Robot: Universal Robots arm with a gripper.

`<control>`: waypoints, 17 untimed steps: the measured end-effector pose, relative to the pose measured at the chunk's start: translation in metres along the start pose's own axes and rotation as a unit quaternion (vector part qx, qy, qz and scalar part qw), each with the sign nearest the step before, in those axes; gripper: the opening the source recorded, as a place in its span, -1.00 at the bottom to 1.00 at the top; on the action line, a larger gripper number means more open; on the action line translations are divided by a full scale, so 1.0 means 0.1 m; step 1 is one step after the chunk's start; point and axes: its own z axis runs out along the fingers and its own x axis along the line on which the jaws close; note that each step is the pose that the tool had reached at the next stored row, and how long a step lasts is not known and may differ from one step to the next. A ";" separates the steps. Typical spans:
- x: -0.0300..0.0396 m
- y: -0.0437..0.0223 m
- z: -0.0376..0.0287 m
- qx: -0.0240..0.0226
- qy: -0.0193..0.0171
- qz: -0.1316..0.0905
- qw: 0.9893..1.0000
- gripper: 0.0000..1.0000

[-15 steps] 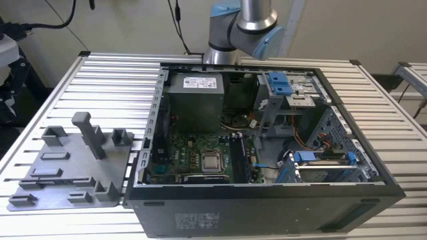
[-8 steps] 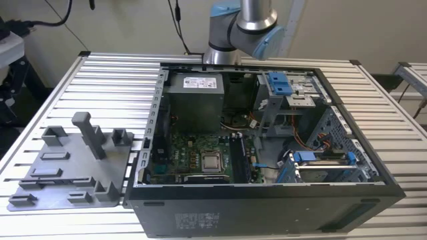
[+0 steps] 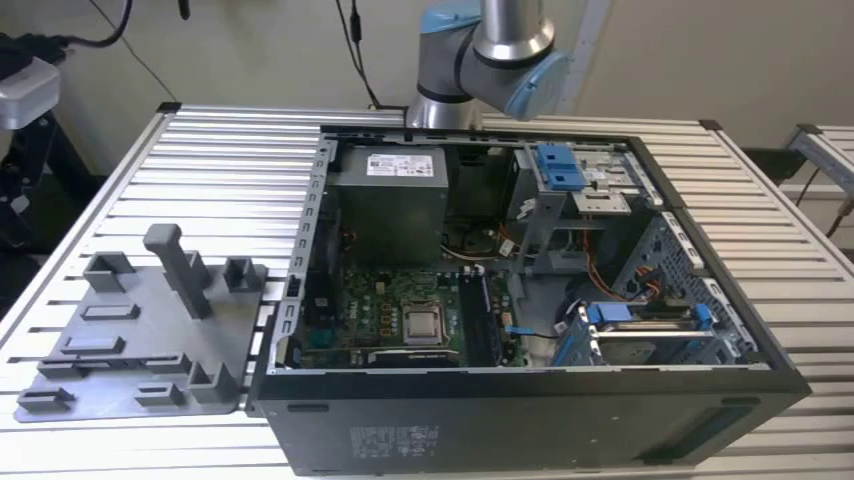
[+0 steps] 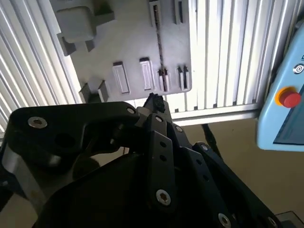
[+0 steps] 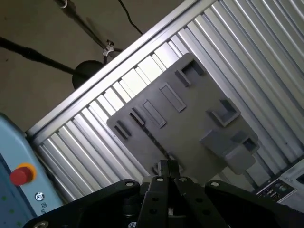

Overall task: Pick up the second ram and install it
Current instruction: 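Pick up the second ram and move it above second insertion slot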

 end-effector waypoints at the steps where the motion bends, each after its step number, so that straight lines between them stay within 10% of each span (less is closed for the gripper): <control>1: 0.000 0.000 0.001 0.000 0.000 -0.008 1.000 -0.79; 9: 0.000 0.000 0.006 0.001 0.002 -0.076 0.997 -0.79; 17: 0.000 0.000 0.009 0.001 0.004 -0.140 0.990 -0.79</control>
